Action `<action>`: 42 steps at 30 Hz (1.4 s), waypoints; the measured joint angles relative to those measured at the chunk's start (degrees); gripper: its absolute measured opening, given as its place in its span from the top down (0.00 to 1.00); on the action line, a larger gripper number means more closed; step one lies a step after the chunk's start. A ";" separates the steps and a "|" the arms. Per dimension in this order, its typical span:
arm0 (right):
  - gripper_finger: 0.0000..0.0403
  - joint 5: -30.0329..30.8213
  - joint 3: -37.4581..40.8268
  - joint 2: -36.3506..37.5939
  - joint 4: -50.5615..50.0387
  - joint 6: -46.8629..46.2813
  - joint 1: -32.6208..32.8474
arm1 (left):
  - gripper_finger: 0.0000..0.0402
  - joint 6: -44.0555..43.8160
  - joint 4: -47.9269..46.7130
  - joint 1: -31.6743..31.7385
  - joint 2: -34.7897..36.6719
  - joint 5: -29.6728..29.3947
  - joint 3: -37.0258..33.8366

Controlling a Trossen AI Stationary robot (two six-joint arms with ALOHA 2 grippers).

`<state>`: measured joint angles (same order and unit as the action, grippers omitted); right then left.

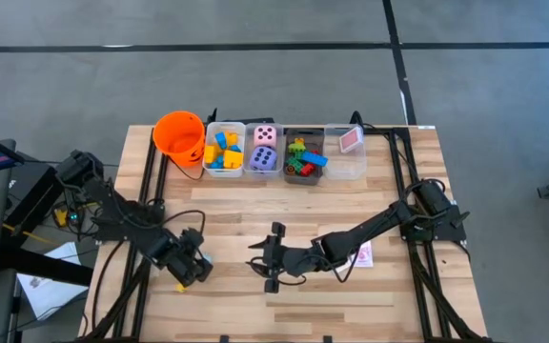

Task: Pick & Place Toys
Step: Put the light blue game piece into the black bin

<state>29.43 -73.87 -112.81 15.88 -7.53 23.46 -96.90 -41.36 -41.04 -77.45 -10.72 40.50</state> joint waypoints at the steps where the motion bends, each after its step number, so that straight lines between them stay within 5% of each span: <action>1: 0.53 -0.01 0.00 0.00 0.00 0.00 0.00 | 0.19 0.00 0.63 0.40 0.00 -0.04 -0.60; 35: 0.53 -0.02 0.00 0.00 -0.44 -0.02 -0.28 | 0.20 2.14 9.66 2.86 -8.98 2.25 -1.61; 42: 0.53 -0.04 0.00 0.00 -0.44 -0.02 -0.28 | 0.37 2.13 8.68 2.87 -7.77 3.11 -1.83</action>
<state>29.39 -73.87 -112.81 15.44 -7.55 23.18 -94.77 -32.68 -38.17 -85.22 -7.61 38.67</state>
